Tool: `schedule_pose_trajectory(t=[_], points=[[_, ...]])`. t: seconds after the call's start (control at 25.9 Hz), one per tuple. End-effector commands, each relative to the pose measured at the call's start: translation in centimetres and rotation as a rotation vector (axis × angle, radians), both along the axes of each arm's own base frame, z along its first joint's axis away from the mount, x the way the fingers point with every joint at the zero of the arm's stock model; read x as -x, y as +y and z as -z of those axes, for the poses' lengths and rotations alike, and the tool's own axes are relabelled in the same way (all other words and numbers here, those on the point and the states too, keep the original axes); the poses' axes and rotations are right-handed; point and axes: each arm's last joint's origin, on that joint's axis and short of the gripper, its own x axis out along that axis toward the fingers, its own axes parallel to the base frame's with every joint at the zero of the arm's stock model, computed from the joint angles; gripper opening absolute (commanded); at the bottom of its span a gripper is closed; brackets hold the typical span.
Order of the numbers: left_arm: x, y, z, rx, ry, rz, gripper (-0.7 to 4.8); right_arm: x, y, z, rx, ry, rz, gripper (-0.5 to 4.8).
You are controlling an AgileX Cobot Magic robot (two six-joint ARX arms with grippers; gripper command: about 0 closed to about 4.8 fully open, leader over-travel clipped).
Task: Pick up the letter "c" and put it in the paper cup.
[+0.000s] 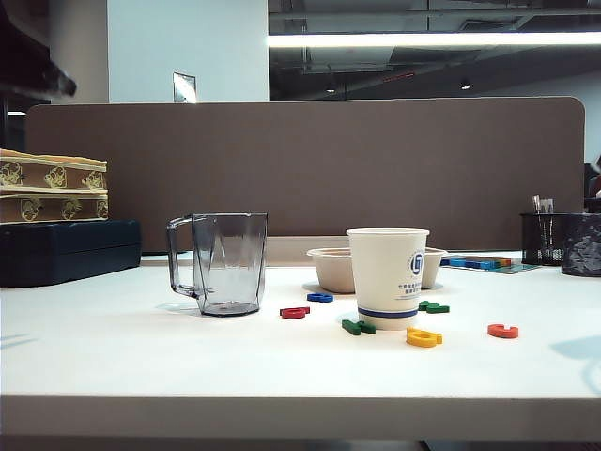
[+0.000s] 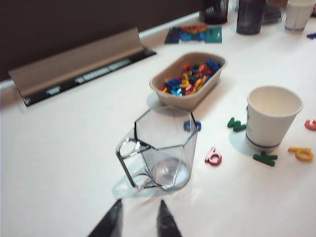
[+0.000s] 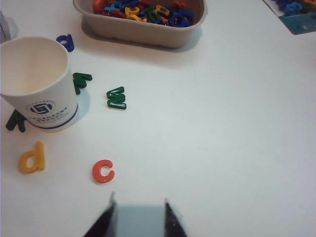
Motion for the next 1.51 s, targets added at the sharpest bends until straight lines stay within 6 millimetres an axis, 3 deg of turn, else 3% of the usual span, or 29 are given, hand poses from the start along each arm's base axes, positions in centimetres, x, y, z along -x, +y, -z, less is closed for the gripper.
schedule_pose_trajectory(t=[0.04,0.62,1.51], points=[[-0.6,-0.1,0.3,-0.003,0.018,0.012,0.86,-0.9,0.5,-0.1,-0.012,-0.032,-0.017,1.60],[-2.3,-2.3,3.1,-0.078,0.147,0.117,0.85,-4.1,2.6,3.3,-0.014,0.123,-0.072,1.62],[-2.8,-2.4,3.1,-0.093,0.107,0.124,0.85,-6.5,3.1,6.8,-0.030,0.236,-0.016,1.64]])
